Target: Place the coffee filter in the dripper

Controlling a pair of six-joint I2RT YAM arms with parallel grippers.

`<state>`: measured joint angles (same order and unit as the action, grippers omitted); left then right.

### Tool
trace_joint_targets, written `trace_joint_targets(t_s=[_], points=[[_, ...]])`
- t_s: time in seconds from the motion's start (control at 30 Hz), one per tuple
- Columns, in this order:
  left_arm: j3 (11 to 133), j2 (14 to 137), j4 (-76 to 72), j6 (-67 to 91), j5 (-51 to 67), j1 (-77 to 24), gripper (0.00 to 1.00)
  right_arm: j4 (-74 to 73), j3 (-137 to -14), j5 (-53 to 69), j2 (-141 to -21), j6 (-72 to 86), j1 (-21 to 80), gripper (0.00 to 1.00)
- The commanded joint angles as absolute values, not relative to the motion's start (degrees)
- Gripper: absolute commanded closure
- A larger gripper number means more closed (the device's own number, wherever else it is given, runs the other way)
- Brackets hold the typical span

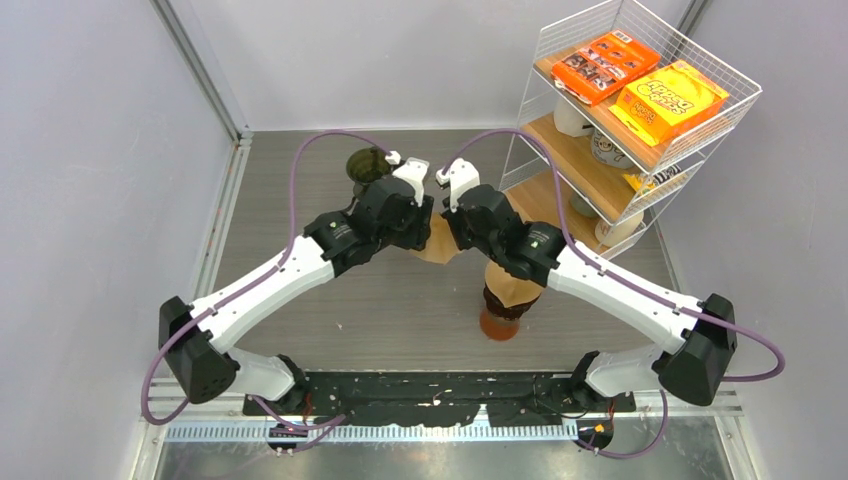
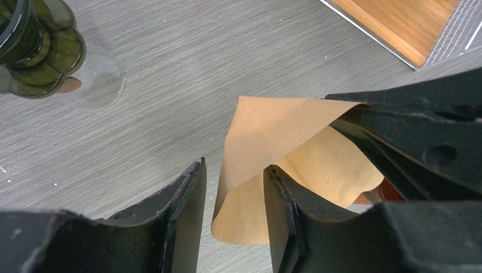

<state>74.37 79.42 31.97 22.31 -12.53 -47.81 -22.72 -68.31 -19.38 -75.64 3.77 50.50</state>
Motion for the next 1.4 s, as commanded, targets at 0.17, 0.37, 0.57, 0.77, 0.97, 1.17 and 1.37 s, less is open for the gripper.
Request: trace_joint_targets(t_s=[0.17,0.37,0.57,0.77,0.97,1.17,1.37], points=[[72.1,74.9,31.1,23.1,-13.0,-47.4,0.53,-22.5,-70.4,-21.7,-71.7,6.8,50.3,0.95],[72.2,74.5,31.2,23.9,-13.1,-47.4,0.89,-22.2,-70.5,-20.8,-71.4,7.8,50.4,0.95],[73.1,73.9,30.9,24.7,-13.3,-47.4,1.00,-19.2,-69.8,-18.4,-71.1,9.1,50.4,0.79],[77.5,75.4,33.8,25.0,-18.1,-47.2,1.00,-12.1,-67.8,-16.9,-68.2,8.9,50.4,0.34],[82.5,77.2,37.1,26.2,-19.8,-43.6,1.00,-5.3,-61.3,-20.5,-60.0,8.9,50.4,0.04],[87.6,78.3,40.2,25.6,-16.9,-35.8,1.00,-3.1,-56.0,-26.8,-53.2,9.0,50.3,0.05],[99.0,84.2,49.6,22.1,-9.4,-26.6,1.00,-8.7,-55.6,-34.6,-53.4,10.5,50.2,0.05]])
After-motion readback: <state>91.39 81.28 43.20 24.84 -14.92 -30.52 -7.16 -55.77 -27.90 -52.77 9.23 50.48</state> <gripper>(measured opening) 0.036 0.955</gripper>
